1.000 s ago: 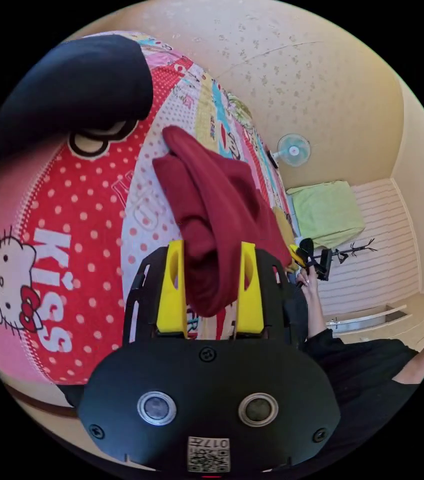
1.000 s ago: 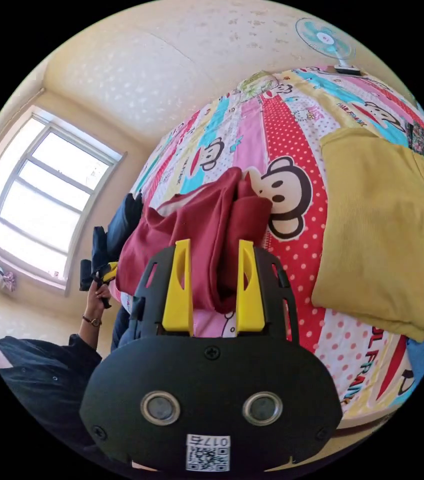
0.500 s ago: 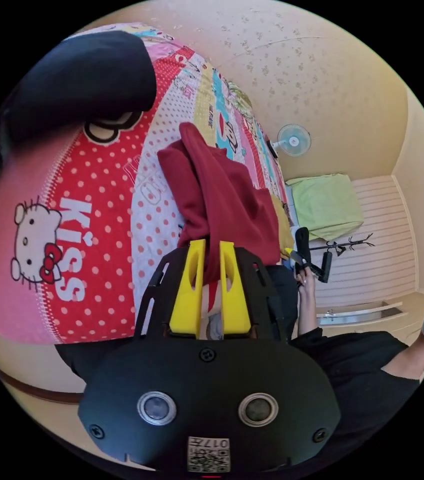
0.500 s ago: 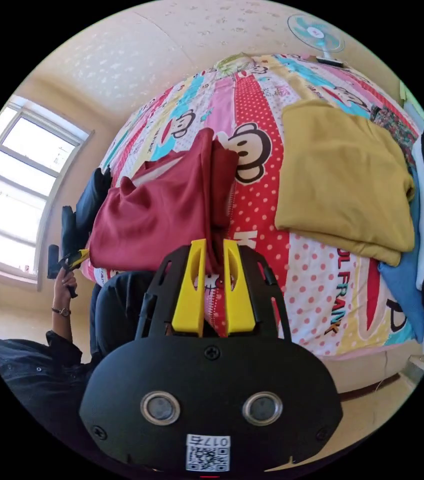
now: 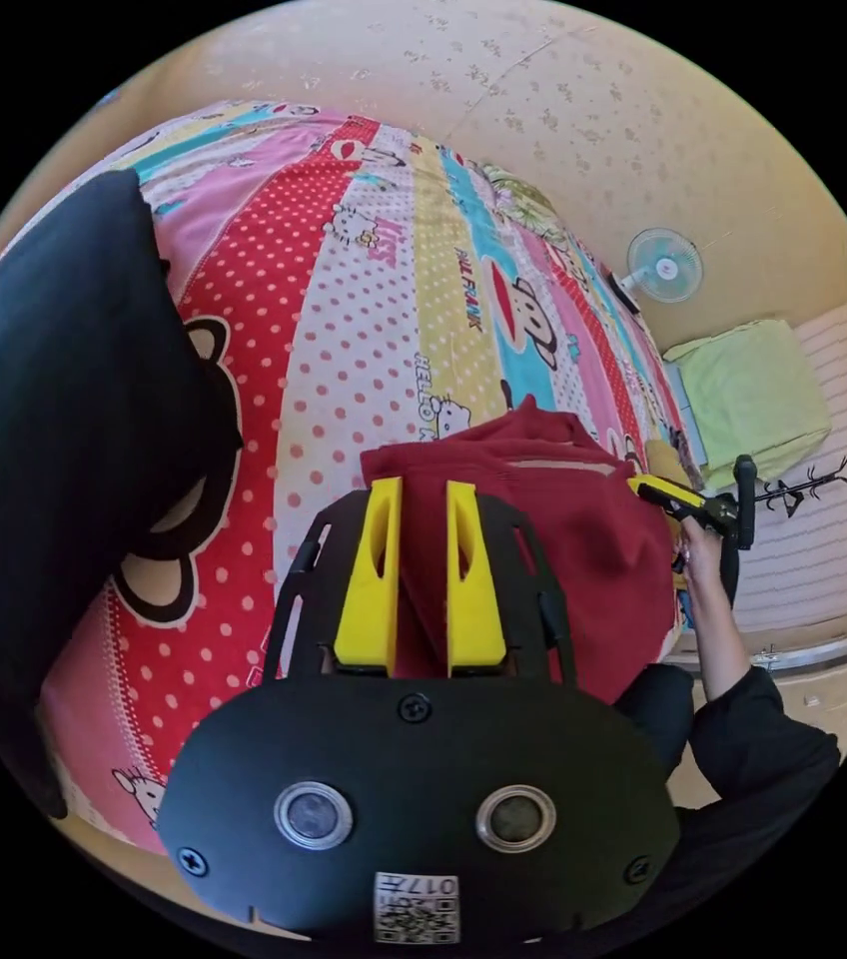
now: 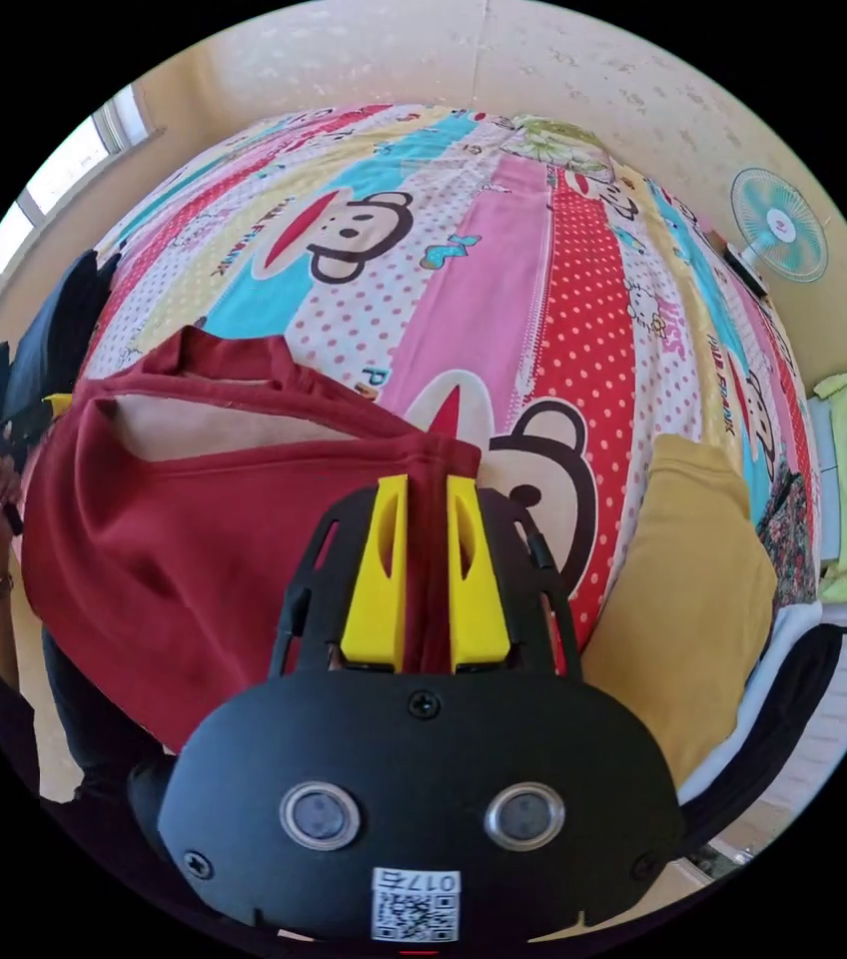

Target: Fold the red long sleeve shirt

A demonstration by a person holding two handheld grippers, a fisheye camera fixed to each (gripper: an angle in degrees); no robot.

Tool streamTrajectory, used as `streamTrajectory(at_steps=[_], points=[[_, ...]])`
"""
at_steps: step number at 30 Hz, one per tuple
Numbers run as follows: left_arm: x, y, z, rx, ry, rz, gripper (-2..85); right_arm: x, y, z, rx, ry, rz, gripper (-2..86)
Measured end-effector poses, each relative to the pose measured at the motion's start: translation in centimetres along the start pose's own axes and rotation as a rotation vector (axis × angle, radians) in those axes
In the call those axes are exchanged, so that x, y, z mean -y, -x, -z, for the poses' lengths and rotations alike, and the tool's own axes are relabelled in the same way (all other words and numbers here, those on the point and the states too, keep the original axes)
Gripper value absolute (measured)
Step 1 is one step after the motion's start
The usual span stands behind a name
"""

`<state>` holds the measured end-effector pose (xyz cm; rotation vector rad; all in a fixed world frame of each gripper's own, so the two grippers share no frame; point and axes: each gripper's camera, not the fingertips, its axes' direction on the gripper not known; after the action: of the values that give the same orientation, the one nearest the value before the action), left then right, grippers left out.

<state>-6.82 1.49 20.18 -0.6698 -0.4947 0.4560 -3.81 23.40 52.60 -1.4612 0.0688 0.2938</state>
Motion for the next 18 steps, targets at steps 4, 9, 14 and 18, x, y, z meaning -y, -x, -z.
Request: streamTrajectory(at_steps=[4,9,14,18], points=[[-2.0,3.2,4.3,-0.192,-0.166,0.014,0.8,-2.0,-4.0,6.9,0.114,-0.228,-0.128,3.5],[-0.8,8.5,3.1,-0.155,-0.096,0.077,1.5,0.0,-8.4,4.6,0.159,-0.201,-0.222,3.3],[-7.6,11.4,5.9,-0.258,-0.162,0.107,8.4,-1.9,-7.2,5.2,0.149,-0.172,-0.289,5.8],[-19.6,12.1,8.8,-0.272,-0.184,0.155,15.9,-6.6,-1.0,11.8,0.260,-0.332,-0.161,7.6]])
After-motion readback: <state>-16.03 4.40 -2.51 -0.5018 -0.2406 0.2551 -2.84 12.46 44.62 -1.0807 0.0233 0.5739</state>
